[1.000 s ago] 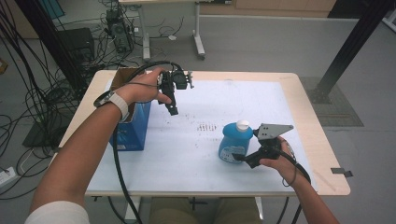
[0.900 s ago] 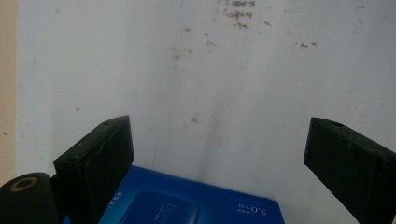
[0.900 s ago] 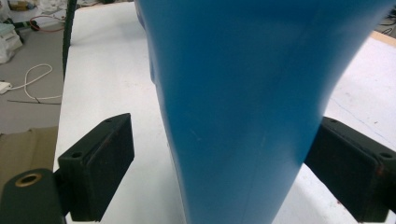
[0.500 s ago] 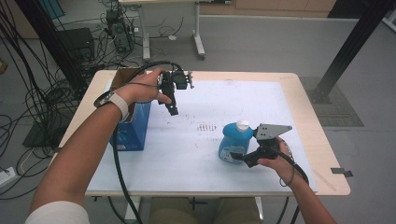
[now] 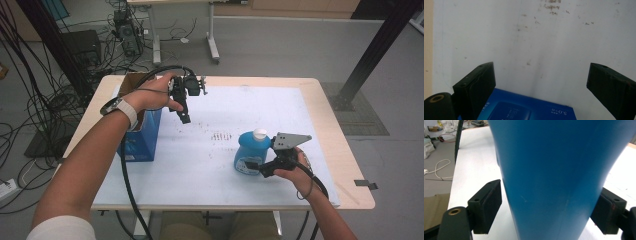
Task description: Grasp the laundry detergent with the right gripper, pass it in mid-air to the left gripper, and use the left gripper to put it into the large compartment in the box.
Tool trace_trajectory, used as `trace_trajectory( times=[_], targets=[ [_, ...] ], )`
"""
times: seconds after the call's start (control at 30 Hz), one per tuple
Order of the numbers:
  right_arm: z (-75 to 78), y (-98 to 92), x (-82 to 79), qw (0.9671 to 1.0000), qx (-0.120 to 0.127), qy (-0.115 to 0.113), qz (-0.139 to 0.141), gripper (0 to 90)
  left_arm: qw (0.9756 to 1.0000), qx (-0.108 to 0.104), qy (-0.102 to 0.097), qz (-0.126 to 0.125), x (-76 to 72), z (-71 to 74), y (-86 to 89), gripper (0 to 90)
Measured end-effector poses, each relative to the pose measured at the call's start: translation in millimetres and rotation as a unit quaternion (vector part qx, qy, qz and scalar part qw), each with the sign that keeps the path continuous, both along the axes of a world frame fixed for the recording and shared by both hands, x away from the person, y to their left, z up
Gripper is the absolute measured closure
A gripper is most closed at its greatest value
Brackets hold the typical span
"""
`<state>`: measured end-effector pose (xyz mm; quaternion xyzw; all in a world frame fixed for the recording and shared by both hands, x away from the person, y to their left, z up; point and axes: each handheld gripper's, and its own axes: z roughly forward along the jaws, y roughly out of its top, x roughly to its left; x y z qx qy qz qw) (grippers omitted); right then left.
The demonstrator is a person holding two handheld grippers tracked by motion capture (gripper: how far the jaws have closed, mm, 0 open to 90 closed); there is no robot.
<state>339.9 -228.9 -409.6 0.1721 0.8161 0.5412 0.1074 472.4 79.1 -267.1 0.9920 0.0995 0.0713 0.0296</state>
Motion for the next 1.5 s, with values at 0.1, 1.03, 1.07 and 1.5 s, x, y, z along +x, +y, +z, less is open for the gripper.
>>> trace_trajectory(
  times=[0.1, 1.03, 1.07, 1.5],
  targets=[
    [0.5, 0.4, 0.4, 1.0, 0.001, -0.001, 0.0, 20.3, 1.0, 0.001, 0.001, 0.001, 0.0, -0.2, -0.3, 8.9],
    [-1.2, 3.2, 2.0, 0.9999, 0.01, -0.006, 0.004, 31.0, 1.0, 0.002, 0.002, 0.001, 0.3, -1.8, 0.1, 9.0],
    [-1.1, 3.4, 2.1, 0.9999, 0.01, -0.007, 0.005, 31.9, 1.0, 0.002, 0.002, 0.001, 0.3, -1.8, 0.1, 9.0],
    [-1.9, 3.5, 2.4, 0.9998, 0.016, -0.008, 0.011, 40.7, 1.0, 0.003, 0.002, 0.003, 0.0, -1.4, 1.1, 9.0]
  ],
)
